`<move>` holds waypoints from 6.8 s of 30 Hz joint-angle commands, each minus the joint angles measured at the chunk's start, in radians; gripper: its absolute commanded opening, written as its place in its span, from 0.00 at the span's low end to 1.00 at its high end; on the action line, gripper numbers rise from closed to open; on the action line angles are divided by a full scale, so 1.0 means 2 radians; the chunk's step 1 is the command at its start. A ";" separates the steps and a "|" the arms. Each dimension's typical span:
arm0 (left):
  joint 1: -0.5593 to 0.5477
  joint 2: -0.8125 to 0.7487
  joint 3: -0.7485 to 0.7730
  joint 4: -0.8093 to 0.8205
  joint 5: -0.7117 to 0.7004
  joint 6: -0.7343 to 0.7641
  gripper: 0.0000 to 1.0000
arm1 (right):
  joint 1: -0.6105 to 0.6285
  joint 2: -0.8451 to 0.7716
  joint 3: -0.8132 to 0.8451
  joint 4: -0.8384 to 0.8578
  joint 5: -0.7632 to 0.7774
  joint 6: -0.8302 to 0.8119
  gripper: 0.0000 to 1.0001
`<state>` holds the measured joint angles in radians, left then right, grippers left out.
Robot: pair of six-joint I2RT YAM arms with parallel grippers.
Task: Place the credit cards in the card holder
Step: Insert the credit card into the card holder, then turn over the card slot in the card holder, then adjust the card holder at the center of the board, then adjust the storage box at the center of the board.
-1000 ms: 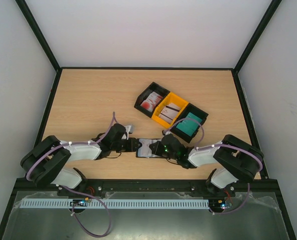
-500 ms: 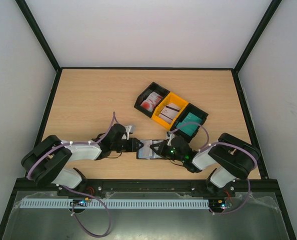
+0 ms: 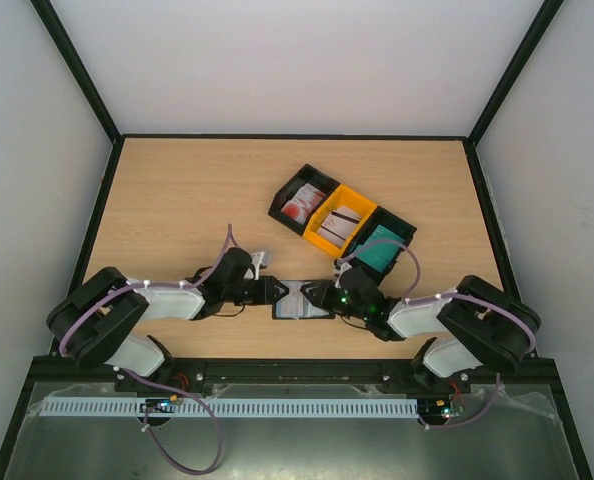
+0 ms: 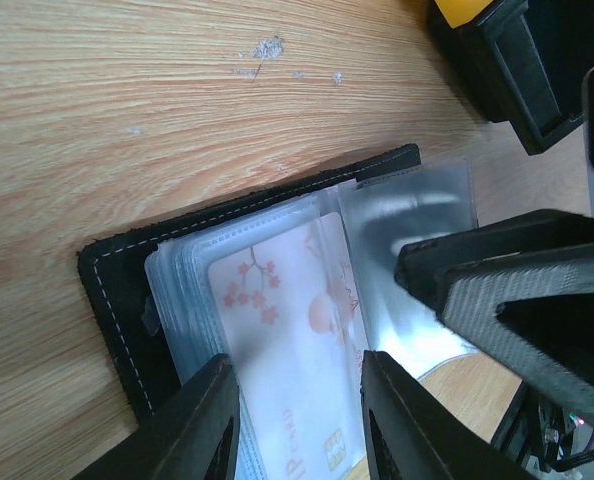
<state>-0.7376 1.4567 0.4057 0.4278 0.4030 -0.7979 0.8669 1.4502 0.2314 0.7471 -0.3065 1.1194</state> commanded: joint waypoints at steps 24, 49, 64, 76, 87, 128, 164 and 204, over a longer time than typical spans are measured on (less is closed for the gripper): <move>-0.003 0.011 -0.001 0.007 0.003 -0.001 0.33 | 0.041 0.044 0.104 -0.225 0.083 -0.056 0.02; -0.003 -0.005 0.006 -0.037 -0.019 -0.003 0.32 | 0.041 0.064 0.106 -0.235 0.096 -0.046 0.02; -0.003 -0.043 0.008 -0.057 -0.039 0.012 0.31 | 0.041 0.072 0.106 -0.229 0.093 -0.045 0.02; -0.003 -0.021 -0.001 -0.026 -0.016 0.001 0.31 | 0.041 0.075 0.106 -0.226 0.089 -0.046 0.02; -0.003 0.002 0.001 -0.014 -0.007 -0.004 0.28 | 0.041 0.076 0.105 -0.222 0.087 -0.048 0.02; -0.033 0.080 0.077 0.040 0.086 0.008 0.48 | 0.028 -0.185 0.065 -0.412 0.300 0.016 0.34; 0.015 -0.113 0.065 -0.180 -0.185 0.058 0.76 | 0.034 -0.032 0.140 -0.502 0.146 -0.067 0.22; -0.006 0.073 0.225 -0.113 -0.050 0.044 0.54 | -0.235 0.063 0.424 -0.750 0.173 -0.479 0.43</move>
<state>-0.7322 1.5208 0.7815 0.1776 0.3111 -0.7094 0.3985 1.5188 1.0634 -0.6720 -0.0120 0.2066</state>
